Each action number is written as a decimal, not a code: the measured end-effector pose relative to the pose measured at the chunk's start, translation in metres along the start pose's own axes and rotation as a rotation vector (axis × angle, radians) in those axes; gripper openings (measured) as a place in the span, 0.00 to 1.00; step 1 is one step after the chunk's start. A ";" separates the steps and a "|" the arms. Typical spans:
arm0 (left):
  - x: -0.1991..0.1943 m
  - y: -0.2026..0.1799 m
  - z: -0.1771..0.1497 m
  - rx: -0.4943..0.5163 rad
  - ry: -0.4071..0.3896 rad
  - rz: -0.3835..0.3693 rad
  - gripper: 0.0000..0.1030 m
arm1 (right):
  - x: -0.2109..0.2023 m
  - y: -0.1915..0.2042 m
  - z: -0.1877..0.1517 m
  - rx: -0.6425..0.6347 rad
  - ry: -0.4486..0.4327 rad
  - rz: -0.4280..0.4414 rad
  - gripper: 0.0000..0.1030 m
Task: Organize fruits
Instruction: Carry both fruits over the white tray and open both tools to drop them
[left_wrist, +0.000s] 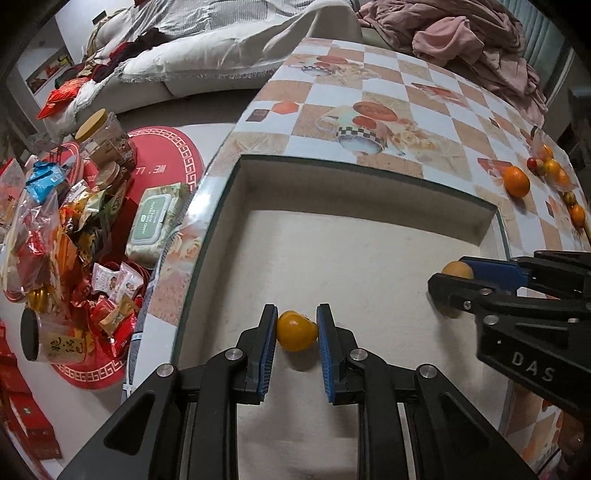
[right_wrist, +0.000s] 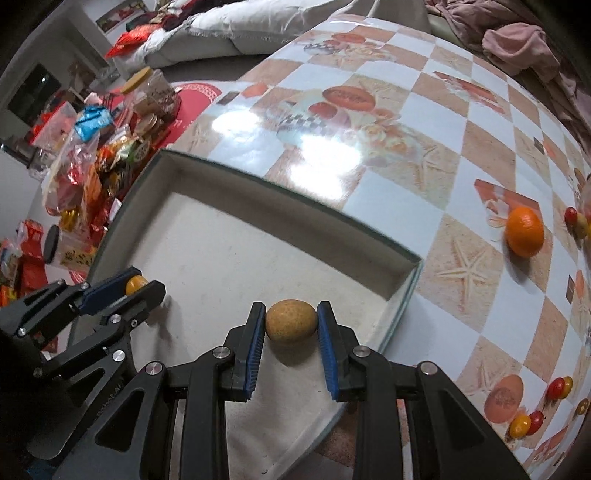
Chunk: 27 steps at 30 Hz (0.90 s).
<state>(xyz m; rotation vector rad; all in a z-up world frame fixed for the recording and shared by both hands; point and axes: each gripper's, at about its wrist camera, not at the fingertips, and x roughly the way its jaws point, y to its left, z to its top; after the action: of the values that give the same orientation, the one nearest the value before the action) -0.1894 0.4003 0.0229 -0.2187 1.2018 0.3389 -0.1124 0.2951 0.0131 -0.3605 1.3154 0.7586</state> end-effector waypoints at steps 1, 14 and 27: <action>0.001 0.000 -0.001 0.003 0.003 0.001 0.22 | -0.001 0.000 -0.001 -0.004 -0.005 -0.003 0.30; -0.007 -0.002 -0.003 0.036 -0.024 0.061 0.77 | -0.016 -0.006 0.000 0.028 -0.040 0.046 0.53; -0.035 -0.050 0.000 0.139 -0.025 0.036 0.77 | -0.079 -0.054 -0.023 0.192 -0.160 0.037 0.76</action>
<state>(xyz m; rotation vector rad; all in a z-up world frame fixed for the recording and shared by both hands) -0.1822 0.3485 0.0555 -0.0723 1.2003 0.2878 -0.0975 0.2187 0.0732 -0.1198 1.2339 0.6714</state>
